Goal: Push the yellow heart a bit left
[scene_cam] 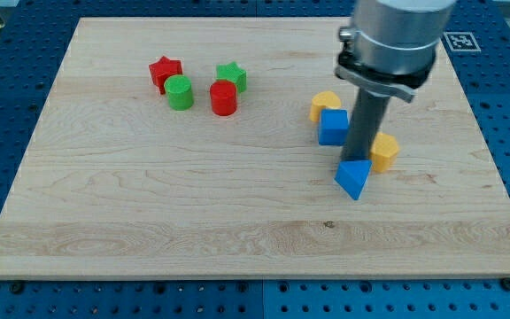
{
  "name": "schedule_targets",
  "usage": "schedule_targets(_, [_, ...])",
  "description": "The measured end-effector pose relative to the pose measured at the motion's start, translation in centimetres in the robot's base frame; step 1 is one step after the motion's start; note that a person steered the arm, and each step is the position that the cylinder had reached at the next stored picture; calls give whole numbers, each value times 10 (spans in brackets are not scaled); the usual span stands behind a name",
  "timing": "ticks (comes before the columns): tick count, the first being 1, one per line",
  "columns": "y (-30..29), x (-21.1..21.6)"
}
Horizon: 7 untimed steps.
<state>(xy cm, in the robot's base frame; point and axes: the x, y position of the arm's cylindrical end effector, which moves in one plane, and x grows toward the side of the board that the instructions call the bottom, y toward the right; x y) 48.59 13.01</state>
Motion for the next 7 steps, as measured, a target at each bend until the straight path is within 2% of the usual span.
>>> schedule_targets(2, [21,-5])
schedule_targets(5, [21,-77])
schedule_targets(7, [-10,-80])
